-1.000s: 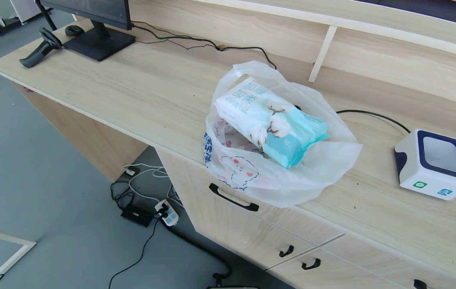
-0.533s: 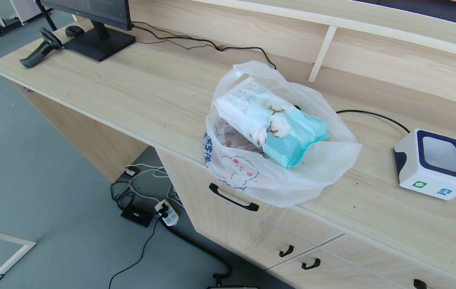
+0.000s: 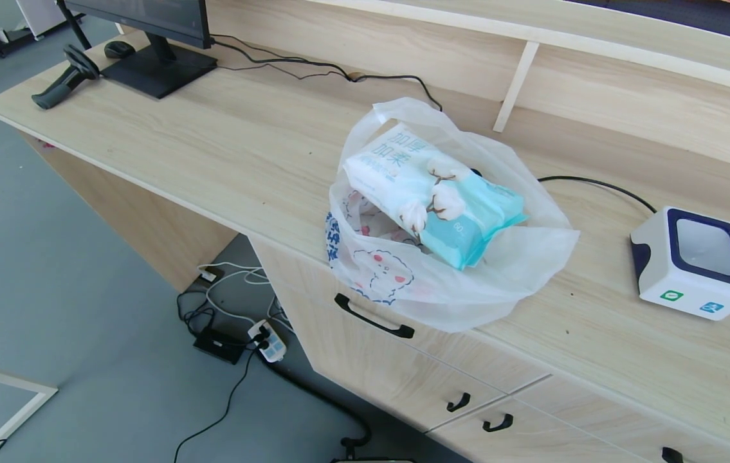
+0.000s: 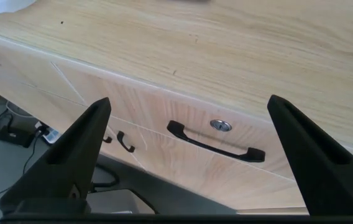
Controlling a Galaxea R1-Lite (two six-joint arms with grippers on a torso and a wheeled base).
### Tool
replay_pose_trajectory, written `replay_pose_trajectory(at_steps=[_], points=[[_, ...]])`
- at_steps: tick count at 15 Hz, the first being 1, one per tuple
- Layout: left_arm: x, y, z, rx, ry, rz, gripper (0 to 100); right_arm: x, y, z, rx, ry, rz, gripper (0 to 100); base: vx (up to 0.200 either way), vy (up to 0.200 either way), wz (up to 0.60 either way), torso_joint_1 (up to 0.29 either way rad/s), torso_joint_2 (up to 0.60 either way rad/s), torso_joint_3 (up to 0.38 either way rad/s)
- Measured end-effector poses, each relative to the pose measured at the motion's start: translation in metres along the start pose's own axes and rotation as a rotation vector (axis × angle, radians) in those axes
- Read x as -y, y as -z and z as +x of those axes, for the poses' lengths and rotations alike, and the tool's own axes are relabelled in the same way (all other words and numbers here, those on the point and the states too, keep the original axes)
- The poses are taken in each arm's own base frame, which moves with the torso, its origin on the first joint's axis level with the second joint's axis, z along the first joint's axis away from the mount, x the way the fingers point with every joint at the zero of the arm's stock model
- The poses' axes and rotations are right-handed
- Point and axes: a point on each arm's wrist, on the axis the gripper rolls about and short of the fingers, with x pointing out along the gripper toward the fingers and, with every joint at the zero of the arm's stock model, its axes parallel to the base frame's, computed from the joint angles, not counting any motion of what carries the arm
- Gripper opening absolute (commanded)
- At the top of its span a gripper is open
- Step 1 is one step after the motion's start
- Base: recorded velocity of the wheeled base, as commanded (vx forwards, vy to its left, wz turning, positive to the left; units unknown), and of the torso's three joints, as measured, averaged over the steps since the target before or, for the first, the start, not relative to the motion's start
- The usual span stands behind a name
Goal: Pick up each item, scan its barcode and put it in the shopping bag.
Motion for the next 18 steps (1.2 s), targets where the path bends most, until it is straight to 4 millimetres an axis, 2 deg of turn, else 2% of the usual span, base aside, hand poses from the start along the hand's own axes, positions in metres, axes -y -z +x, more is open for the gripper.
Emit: replay_pose_trajectory(at_steps=[18], points=[[0.0000,0.0001,0.0000,-0.001,-0.001,0.000,100,0.0000,0.0000,0.0000,0.000,0.000,0.000,100,0.000,0.000,0.00,0.000,0.00,0.000]])
